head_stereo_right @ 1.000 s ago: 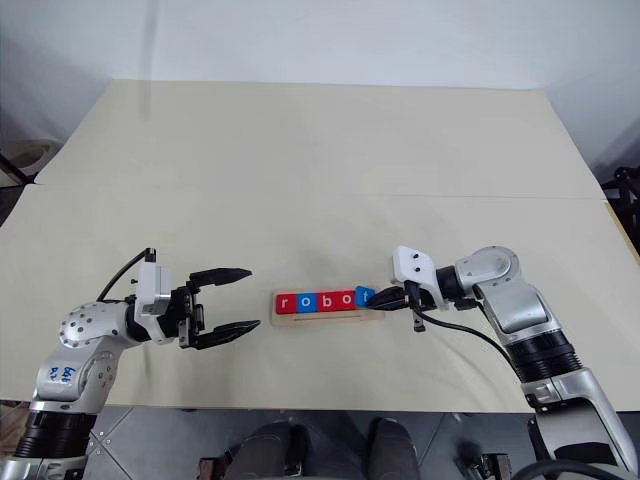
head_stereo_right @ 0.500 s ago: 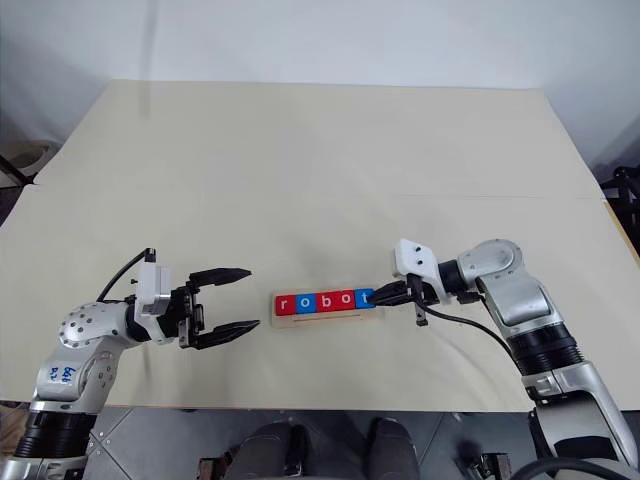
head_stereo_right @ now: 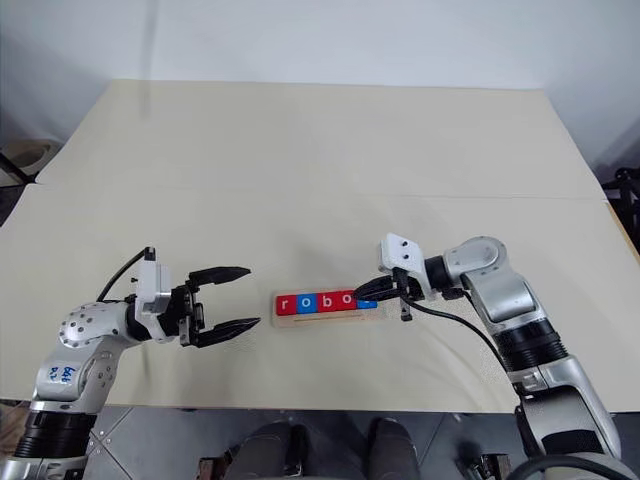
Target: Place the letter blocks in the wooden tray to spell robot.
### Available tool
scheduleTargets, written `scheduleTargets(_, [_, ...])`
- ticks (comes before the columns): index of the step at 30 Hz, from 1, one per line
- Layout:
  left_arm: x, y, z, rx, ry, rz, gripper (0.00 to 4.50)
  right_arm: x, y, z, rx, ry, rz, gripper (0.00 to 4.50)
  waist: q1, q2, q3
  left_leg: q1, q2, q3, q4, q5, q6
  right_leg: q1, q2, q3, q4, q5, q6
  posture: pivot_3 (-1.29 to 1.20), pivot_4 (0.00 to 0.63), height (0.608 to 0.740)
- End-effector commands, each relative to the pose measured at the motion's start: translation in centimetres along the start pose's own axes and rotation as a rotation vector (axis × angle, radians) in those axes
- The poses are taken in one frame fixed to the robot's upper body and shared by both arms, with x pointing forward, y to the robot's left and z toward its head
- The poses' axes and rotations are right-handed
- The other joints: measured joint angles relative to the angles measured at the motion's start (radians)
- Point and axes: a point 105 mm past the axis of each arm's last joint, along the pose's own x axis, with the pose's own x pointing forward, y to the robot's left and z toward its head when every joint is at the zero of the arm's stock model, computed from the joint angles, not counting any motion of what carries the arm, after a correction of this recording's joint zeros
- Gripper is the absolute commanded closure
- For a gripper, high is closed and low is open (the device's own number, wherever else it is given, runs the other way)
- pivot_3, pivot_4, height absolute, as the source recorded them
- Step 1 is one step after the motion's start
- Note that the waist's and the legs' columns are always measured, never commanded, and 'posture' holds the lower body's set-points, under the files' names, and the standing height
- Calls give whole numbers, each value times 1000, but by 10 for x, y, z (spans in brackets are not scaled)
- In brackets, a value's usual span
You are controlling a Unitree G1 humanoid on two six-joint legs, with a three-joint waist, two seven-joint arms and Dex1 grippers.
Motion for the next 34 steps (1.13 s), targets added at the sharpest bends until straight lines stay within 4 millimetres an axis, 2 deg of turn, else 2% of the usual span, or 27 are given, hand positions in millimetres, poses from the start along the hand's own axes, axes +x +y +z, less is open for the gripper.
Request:
scheduleTargets(1, [-10,0,7,22,-12,19,0,-31,2,11,-10,-85,-108,3963,1,0,0,0,0,0,0,0,0,0,0,0,0,0,0,0,150,740])
scheduleTargets(7, [-22,3,-1,34,44,26,0,-71,21,-7,-64,-135,-321,1948,1,0,0,0,0,1,-1,0,0,0,0,0,-1,0,0,0,150,740])
scheduleTargets(12, [-36,17,-1,67,75,67,0,-95,41,-19,13,-158,-360,243,0,0,0,1,0,1,-1,0,0,0,0,0,0,0,0,0,150,740])
scheduleTargets(13, [-38,21,-1,69,91,73,0,-97,43,-20,26,-160,-366,24,0,0,0,1,0,1,-1,0,0,0,0,1,0,0,0,0,150,740])
scheduleTargets(17, [-44,28,5,68,87,65,0,-99,46,-20,31,-169,-375,24,-2,0,0,2,0,1,-1,0,0,0,0,1,0,0,0,0,150,740])
scheduleTargets(22, [-40,35,11,111,75,84,0,-100,48,-19,23,-185,-377,24,1,0,0,2,0,1,-1,0,0,0,0,1,0,0,0,0,150,740])
scheduleTargets(34, [-30,36,13,127,60,108,0,-92,50,-19,23,-227,-383,24,1,0,0,2,0,1,-1,0,0,0,0,1,0,0,0,0,150,740])
